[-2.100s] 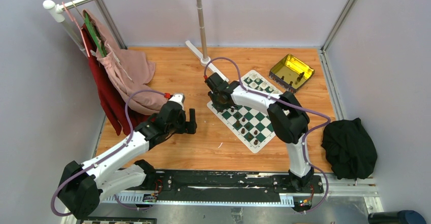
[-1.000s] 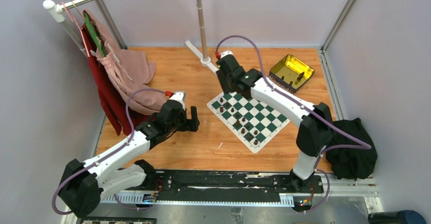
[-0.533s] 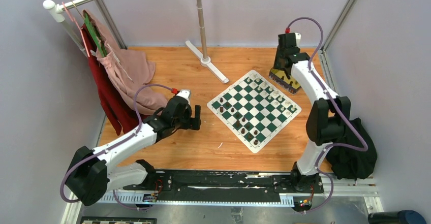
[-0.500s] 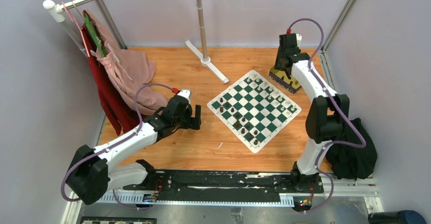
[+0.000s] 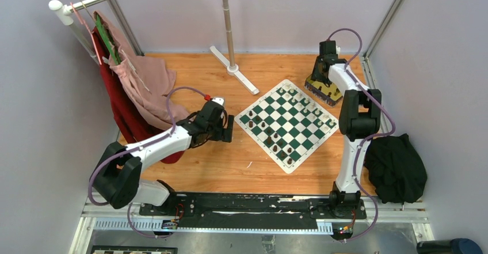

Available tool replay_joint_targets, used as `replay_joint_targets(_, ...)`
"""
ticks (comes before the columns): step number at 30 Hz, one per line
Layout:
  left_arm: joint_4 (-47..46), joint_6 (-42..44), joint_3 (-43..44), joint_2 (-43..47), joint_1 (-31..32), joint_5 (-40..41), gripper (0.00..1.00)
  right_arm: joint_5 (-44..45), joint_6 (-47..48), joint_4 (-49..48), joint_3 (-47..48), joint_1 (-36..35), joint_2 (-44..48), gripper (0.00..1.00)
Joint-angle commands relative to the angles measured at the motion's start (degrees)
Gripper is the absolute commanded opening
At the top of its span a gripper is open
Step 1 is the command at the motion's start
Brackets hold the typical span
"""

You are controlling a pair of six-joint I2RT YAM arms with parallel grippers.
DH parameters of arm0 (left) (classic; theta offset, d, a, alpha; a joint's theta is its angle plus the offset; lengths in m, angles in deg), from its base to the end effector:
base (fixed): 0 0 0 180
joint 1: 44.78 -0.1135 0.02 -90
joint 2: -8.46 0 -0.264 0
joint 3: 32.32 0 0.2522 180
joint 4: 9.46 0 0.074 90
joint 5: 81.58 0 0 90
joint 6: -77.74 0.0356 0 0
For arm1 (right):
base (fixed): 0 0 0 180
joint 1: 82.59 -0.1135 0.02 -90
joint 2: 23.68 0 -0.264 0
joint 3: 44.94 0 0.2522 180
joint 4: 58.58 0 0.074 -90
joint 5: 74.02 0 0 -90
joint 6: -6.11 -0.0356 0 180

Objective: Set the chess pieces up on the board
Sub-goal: Pick up the chess piece from the storage box.

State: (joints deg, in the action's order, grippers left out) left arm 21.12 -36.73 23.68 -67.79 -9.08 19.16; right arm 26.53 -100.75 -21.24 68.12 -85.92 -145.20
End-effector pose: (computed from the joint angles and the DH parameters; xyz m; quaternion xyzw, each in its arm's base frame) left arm 0.2172 -0.1479 0.1982 0.0606 0.9366 -0.0910 0.3330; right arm 0.4830 0.0216 0.2233 0.1430 0.9121 -0.0182 0.3838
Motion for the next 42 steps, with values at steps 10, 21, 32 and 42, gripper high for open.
replay_joint_targets(10, -0.51, -0.05, 6.45, -7.20, -0.34, -0.19, 1.00, -4.16, 0.62, -0.47, 0.96, 2.75, -2.09, 0.46)
replay_joint_targets(21, -1.70, -0.47, 5.14, -6.72, -0.35, -0.20, 1.00, -4.55, 0.43, -0.86, -0.07, 2.77, -3.35, 0.45)
replay_joint_targets(32, -2.02, -0.59, 5.11, -7.41, -0.32, -0.54, 1.00, -4.13, 0.20, -0.54, -1.94, 2.80, -3.04, 0.44)
replay_joint_targets(42, -2.23, -0.80, 5.61, -8.29, -0.32, -0.99, 1.00, -4.15, 0.13, -0.56, -2.28, 2.81, -3.38, 0.27)
